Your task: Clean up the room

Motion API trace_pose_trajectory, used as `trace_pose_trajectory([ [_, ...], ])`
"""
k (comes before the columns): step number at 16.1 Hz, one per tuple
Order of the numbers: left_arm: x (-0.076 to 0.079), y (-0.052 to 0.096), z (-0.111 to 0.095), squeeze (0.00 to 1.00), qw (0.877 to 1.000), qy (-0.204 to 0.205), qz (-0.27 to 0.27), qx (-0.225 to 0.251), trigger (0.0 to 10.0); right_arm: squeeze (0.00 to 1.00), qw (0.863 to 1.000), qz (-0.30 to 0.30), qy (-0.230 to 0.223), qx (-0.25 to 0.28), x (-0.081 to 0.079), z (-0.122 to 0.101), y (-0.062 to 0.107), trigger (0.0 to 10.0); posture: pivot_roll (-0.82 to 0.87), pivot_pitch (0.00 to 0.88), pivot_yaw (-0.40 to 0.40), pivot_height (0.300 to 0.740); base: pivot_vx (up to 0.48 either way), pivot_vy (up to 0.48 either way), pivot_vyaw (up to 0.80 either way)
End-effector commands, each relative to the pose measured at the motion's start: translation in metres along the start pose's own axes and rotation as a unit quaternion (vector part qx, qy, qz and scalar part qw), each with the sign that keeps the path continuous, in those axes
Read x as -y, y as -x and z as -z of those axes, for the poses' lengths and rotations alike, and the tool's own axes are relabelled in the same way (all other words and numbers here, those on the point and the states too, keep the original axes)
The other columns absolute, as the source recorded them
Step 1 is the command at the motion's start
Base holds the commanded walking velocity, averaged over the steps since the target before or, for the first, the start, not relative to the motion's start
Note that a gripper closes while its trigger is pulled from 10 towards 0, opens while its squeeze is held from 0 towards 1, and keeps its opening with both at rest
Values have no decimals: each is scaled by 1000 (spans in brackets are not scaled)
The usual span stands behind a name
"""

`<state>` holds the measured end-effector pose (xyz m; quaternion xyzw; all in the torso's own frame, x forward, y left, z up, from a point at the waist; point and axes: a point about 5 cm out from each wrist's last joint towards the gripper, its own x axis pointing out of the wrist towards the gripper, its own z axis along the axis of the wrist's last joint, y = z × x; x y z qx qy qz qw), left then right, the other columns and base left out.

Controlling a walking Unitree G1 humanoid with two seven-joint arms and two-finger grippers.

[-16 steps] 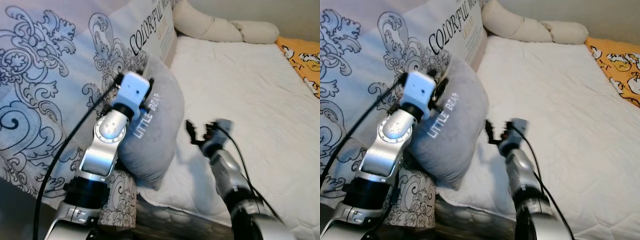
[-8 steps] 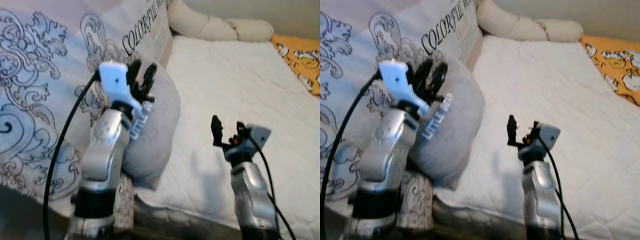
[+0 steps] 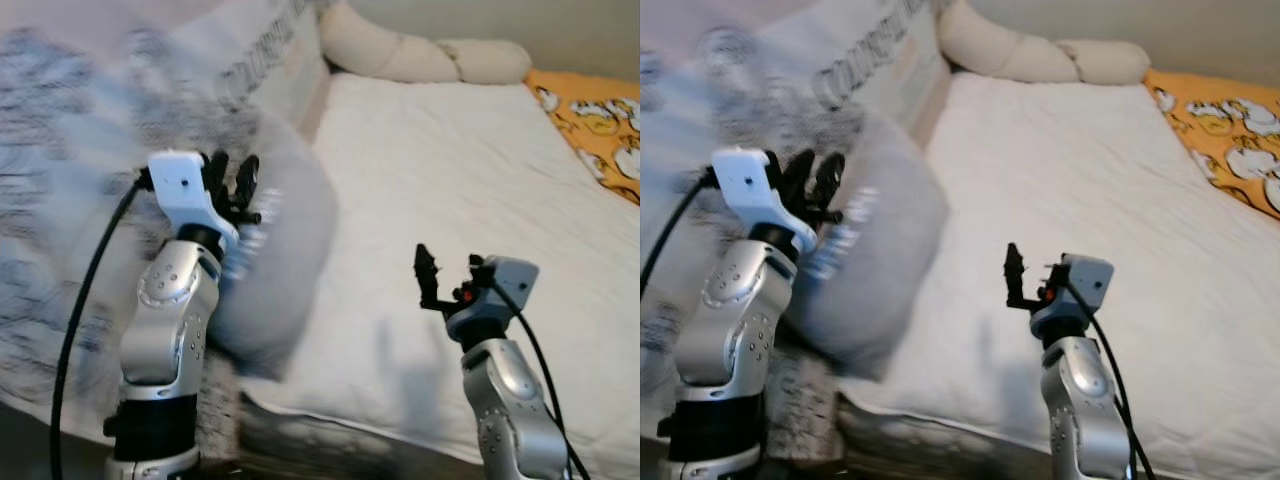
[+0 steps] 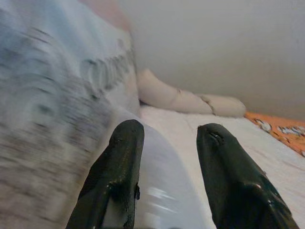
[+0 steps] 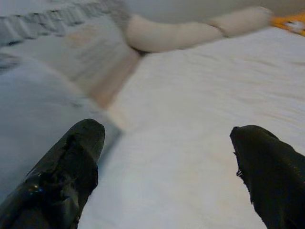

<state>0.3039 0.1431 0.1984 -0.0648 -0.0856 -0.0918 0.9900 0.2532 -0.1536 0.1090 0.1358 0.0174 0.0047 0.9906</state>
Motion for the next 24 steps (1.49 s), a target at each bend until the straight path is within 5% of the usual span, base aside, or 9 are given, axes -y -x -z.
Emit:
trace_pose_trajectory([
  [1,-8,4,6,0,1000,0,-19,-20,10000,894,1000,19,12,-19,5,3,3,10000,-11,0,-5,740,0,-412,0],
  [3,-17,10,9,0,999,-11,-28,-28,10000,812,999,17,15,-26,4,3,1,10000,-5,0,-18,740,0,-401,0],
  [4,-23,16,13,0,998,-20,-34,-40,10000,333,999,14,19,-29,3,3,1,10000,-8,0,-19,740,0,-368,0],
  [5,-31,23,19,0,997,-30,-44,-60,10000,0,999,13,23,-30,2,1,0,10000,-17,0,-15,740,0,-289,0],
  [10,-41,35,33,0,992,-49,-61,-98,10000,0,998,25,38,-42,7,4,-4,10000,0,0,-19,740,0,-162,0],
  [14,-63,55,52,0,982,-65,-101,-148,10000,0,997,27,25,-69,4,14,-4,10000,-15,0,-28,740,0,0,0],
  [17,-73,68,64,0,973,-80,-120,-178,10000,0,992,68,40,-98,24,25,-1,10000,-5,0,-30,740,0,-100,0],
  [24,-70,68,67,0,974,-76,-109,-186,10000,0,990,60,50,-118,18,35,-1,10000,-19,0,-14,740,0,-464,0],
])
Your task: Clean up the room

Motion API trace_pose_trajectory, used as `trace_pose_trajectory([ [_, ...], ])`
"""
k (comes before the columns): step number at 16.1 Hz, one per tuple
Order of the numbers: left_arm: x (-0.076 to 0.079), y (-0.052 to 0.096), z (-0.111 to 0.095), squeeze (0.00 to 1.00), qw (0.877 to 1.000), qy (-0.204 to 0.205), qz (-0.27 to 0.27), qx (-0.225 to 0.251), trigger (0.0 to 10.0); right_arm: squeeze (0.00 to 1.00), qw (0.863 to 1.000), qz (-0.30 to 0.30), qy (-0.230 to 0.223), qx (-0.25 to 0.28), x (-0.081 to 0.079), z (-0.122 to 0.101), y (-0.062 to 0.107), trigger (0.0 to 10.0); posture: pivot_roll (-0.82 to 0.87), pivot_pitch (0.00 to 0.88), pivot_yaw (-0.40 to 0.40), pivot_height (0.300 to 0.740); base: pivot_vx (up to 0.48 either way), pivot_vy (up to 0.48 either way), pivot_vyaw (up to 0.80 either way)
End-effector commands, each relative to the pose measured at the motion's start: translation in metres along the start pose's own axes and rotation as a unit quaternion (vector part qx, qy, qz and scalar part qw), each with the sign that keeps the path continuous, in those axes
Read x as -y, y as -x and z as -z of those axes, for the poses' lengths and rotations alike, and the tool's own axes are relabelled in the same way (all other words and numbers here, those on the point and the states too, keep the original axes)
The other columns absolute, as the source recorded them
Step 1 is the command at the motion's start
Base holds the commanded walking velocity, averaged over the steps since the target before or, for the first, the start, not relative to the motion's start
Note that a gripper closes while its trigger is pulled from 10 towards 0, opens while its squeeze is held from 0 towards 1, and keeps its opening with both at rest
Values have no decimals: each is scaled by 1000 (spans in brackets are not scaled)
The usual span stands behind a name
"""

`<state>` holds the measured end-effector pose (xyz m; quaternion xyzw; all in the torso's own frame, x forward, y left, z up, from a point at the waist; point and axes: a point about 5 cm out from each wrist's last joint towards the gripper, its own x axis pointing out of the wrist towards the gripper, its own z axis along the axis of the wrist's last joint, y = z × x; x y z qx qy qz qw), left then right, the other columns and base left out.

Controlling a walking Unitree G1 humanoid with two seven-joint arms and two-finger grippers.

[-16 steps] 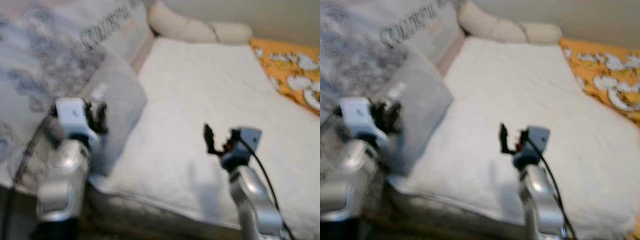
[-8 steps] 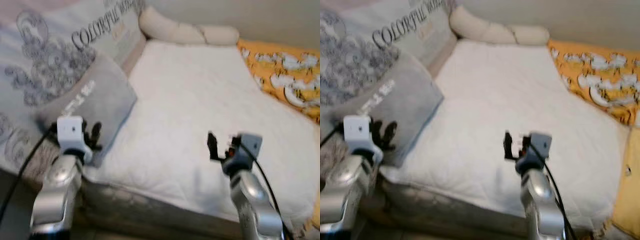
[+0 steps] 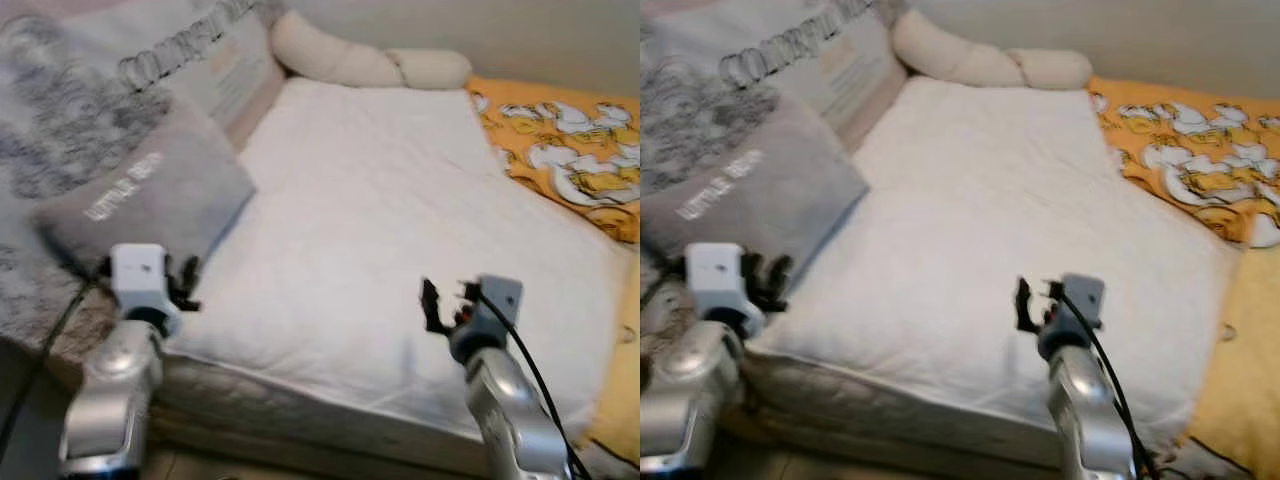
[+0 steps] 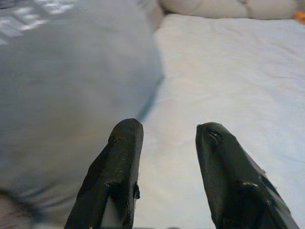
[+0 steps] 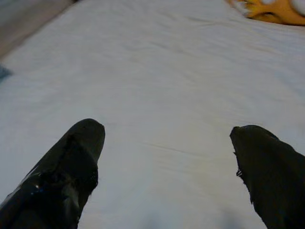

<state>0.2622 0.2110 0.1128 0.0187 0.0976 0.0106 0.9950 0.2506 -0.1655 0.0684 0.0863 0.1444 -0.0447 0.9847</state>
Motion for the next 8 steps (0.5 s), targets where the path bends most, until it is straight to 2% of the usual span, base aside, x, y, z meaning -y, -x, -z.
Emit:
trace_pose_trajectory([
  [1,0,1,3,0,1000,0,0,-7,10000,0,1000,-9,7,2,-5,-3,-2,10000,-15,0,-15,740,0,-480,0],
  [8,7,-2,4,0,1000,7,10,-10,10000,0,1000,-16,4,8,-8,-7,-8,10000,-20,0,-8,740,0,-480,0],
])
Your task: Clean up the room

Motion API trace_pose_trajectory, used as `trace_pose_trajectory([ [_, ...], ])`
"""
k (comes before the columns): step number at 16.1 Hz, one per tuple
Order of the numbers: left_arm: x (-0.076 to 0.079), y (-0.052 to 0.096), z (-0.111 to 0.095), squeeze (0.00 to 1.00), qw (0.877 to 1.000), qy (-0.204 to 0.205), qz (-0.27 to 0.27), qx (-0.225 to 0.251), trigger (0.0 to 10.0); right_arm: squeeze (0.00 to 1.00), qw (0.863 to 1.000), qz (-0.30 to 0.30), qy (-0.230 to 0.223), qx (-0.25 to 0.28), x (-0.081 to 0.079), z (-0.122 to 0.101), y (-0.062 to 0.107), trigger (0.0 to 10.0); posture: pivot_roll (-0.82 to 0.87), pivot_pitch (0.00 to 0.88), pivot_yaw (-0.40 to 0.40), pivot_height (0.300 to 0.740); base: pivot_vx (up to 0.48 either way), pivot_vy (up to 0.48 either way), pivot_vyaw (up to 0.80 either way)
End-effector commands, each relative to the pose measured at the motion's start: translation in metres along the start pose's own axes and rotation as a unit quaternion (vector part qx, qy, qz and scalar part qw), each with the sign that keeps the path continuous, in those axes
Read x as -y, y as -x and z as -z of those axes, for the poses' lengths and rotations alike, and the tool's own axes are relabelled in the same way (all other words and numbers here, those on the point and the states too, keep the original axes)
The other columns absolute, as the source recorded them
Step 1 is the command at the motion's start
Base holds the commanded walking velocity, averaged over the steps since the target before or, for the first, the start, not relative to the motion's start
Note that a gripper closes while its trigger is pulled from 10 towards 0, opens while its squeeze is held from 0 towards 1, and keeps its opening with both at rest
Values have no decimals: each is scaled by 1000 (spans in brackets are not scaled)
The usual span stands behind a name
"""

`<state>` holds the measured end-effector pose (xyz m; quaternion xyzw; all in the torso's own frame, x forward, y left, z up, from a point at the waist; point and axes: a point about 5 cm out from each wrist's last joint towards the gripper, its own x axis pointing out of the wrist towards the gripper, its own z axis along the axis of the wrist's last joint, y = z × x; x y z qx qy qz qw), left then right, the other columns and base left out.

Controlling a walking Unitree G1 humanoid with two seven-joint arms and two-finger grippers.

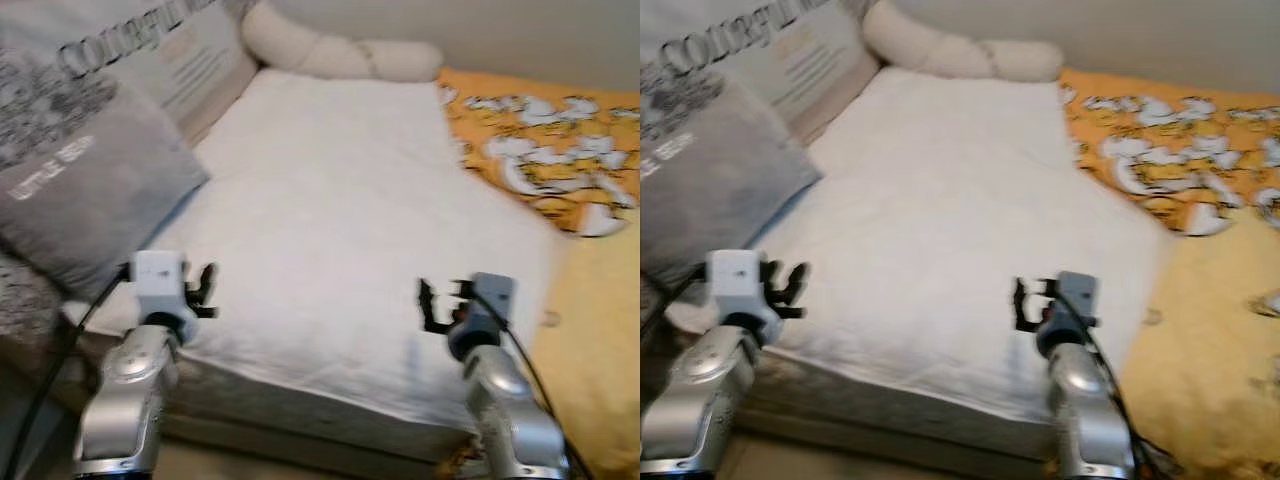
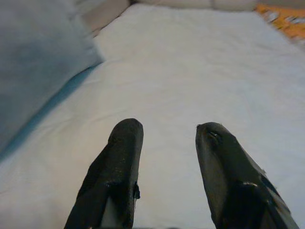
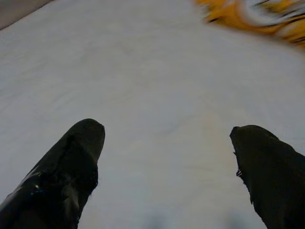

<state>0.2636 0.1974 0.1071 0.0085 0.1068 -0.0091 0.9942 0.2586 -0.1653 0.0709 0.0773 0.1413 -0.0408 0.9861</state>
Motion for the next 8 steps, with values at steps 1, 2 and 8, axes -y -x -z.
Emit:
trace_pose_trajectory([
  [1,-6,1,0,0,1000,2,-10,-2,10000,0,1000,-15,-5,5,-7,-3,-1,10000,-20,0,-8,740,0,-480,0],
  [2,-5,1,2,0,1000,5,-9,-4,10000,0,1000,-18,-3,5,-8,-3,-1,10000,-22,0,-14,740,0,-480,0],
  [8,-4,-2,2,0,1000,-6,-8,-4,10000,0,1000,-20,13,8,-9,-3,-3,10000,-22,0,-11,740,0,-431,0],
])
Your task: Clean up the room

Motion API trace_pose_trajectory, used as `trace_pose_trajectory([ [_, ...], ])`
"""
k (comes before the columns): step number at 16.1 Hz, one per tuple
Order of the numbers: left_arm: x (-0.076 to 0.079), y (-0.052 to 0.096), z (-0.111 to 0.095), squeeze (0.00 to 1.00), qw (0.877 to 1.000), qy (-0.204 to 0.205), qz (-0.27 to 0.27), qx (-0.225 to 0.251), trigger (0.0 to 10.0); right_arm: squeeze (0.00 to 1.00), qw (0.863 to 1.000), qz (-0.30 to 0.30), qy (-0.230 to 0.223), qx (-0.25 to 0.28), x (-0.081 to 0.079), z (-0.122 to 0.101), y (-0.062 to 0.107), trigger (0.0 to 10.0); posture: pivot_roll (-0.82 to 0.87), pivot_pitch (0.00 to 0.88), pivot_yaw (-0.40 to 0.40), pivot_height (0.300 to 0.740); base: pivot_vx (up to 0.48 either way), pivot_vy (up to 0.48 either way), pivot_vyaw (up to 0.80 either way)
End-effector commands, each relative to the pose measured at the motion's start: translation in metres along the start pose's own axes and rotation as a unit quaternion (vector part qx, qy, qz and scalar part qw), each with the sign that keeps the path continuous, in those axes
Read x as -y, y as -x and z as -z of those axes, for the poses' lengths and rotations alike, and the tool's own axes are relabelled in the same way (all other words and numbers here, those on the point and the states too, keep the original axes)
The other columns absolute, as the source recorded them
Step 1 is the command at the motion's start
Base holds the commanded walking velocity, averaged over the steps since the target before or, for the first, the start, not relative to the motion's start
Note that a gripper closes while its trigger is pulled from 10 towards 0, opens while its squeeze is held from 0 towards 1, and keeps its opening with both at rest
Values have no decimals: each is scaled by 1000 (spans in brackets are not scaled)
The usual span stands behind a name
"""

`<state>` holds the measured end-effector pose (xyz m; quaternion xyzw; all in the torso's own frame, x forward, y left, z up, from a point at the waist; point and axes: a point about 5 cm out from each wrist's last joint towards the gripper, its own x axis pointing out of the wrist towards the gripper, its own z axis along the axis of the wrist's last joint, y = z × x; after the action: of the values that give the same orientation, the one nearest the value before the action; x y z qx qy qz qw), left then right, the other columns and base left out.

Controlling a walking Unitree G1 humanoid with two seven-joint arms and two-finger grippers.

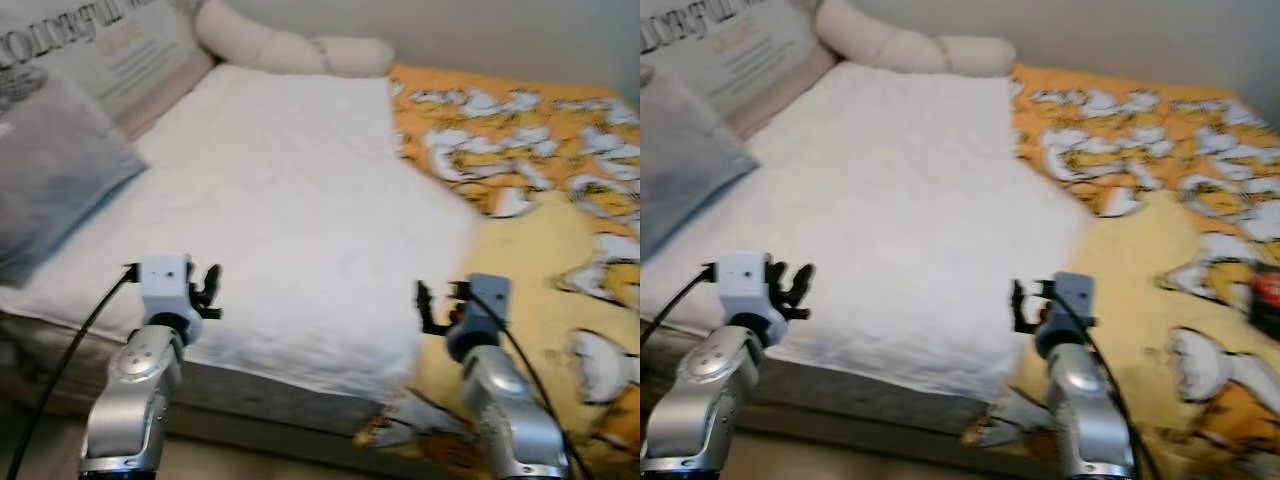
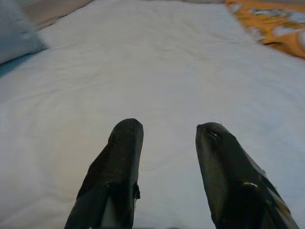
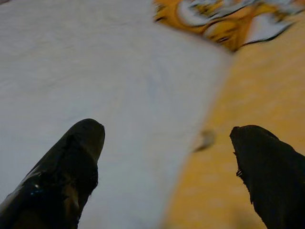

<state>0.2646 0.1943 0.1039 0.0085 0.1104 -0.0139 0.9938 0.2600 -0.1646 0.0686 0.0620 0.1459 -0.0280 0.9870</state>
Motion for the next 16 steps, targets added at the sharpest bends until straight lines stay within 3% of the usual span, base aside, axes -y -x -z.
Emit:
trace_pose_trajectory([
  [1,-7,0,-1,0,1000,-6,-13,-1,10000,0,1000,-13,0,14,-9,-6,-1,10000,-22,0,-11,740,0,-398,0],
  [16,-5,0,1,0,1000,-13,-11,-2,10000,0,1000,-22,9,11,-9,-4,-1,10000,-24,0,-10,740,0,-403,0],
])
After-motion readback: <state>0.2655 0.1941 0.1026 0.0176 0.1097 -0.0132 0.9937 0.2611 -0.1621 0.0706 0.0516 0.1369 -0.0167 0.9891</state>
